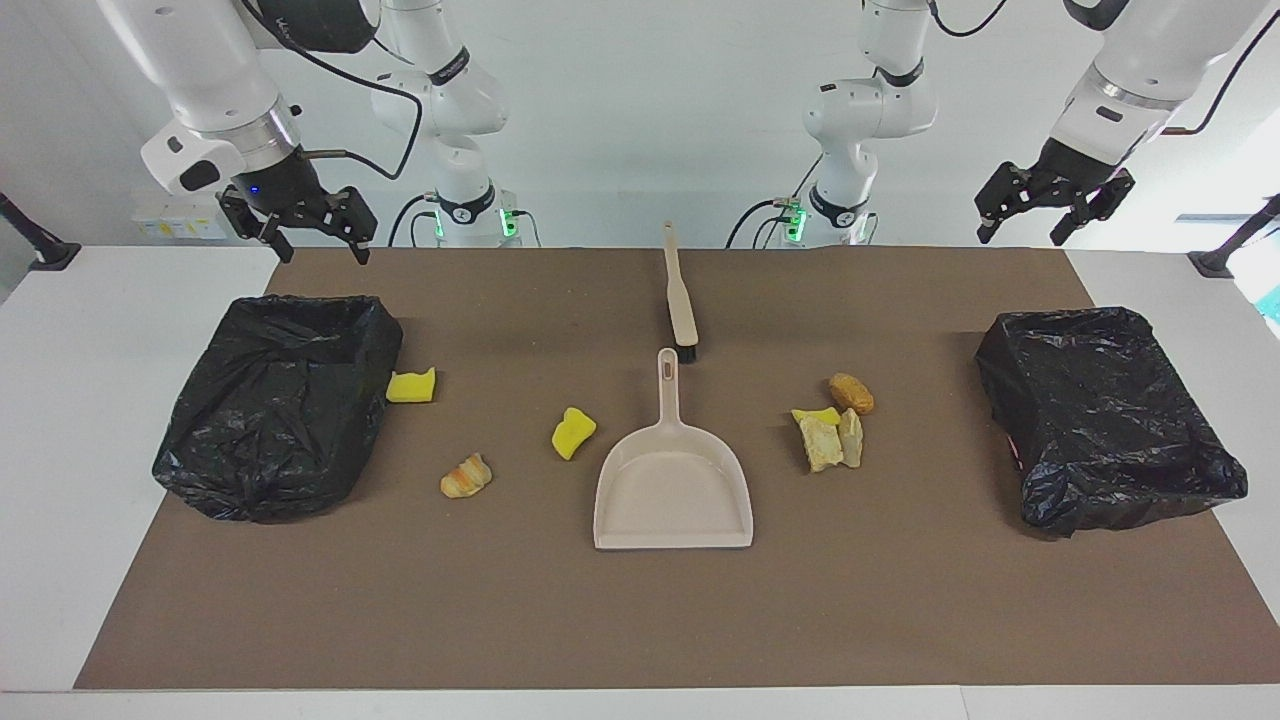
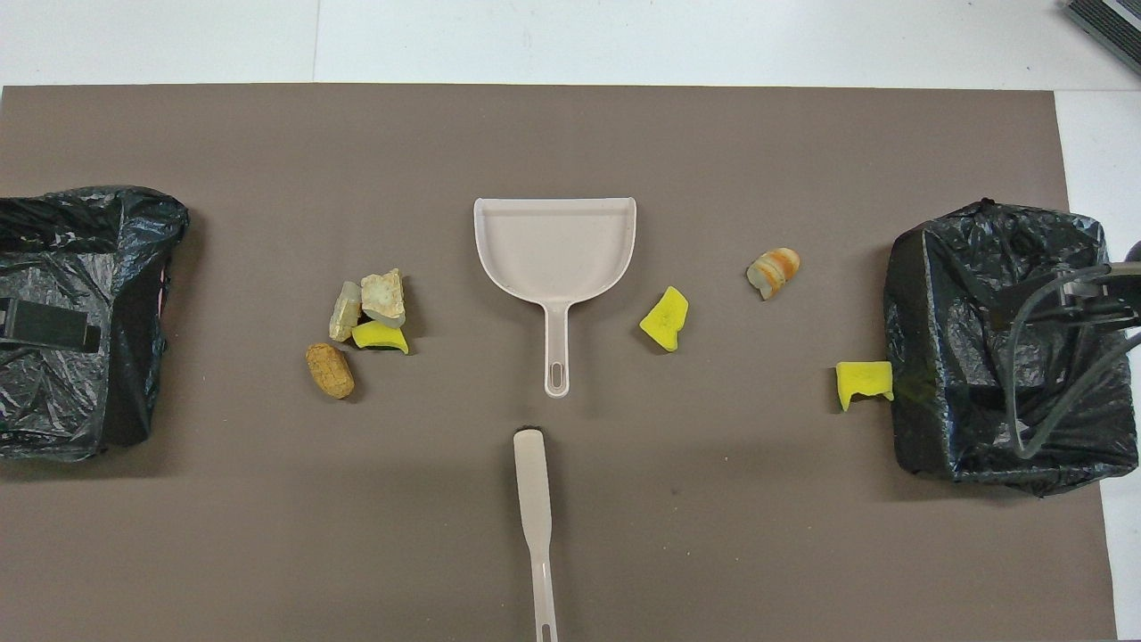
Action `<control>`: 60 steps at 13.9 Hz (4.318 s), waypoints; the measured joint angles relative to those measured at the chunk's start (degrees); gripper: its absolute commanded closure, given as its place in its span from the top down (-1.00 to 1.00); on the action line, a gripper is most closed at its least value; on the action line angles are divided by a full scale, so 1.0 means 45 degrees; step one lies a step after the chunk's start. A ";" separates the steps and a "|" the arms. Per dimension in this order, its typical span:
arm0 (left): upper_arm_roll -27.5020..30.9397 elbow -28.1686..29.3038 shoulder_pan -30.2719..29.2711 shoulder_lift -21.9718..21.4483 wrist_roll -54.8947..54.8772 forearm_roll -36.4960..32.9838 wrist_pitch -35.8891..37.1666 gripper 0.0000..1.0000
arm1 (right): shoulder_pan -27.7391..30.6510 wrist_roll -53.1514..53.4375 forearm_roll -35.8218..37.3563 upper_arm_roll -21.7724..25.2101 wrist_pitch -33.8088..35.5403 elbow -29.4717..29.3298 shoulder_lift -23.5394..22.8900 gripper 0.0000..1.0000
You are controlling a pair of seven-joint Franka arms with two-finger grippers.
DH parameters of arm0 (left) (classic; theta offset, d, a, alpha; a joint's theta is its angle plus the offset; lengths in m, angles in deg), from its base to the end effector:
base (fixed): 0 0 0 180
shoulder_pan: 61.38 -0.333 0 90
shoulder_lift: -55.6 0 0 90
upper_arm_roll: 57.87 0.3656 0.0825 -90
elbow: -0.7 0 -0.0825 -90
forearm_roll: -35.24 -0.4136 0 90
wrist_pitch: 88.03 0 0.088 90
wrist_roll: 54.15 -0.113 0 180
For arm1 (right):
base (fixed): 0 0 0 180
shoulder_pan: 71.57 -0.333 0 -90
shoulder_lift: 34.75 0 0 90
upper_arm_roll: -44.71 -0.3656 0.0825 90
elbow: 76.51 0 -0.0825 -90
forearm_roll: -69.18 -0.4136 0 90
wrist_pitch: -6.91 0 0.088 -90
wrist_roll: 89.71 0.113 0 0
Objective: Sweep and dump trash in bin
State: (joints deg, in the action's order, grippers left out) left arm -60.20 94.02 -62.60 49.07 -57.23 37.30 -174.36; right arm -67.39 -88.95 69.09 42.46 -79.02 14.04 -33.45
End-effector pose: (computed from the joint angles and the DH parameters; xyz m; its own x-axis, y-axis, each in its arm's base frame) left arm 0.5356 -0.0162 0.6974 0.9972 -0.0750 -0.0064 -0.0748 -0.9967 0.0317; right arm 0.5677 -0.0186 0.6704 0.9972 -0.0468 -0.0579 -0.0469 -0.9989 0.0001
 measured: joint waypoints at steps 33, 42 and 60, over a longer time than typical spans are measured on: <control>-0.0269 0.1730 0.0325 -0.0919 0.0853 0.0026 -0.0013 1.00 | -0.3722 0.2866 -0.0146 -0.0116 -0.2934 0.0557 -0.1951 1.00; -0.0278 0.2930 0.0563 -0.1640 0.0933 0.0046 -0.0140 1.00 | -0.5735 0.5198 -0.0782 -0.0179 -0.6140 0.0599 -0.4032 1.00; -0.0276 0.3462 0.0853 -0.1806 0.0933 0.0064 -0.0337 1.00 | -0.8247 0.8104 0.0424 -0.0170 -0.8389 0.1327 -0.5907 -0.27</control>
State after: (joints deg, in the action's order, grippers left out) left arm -61.44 109.60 -58.76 40.94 -53.03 37.59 -175.88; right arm -104.50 -52.49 71.00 41.70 -116.77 20.01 -60.03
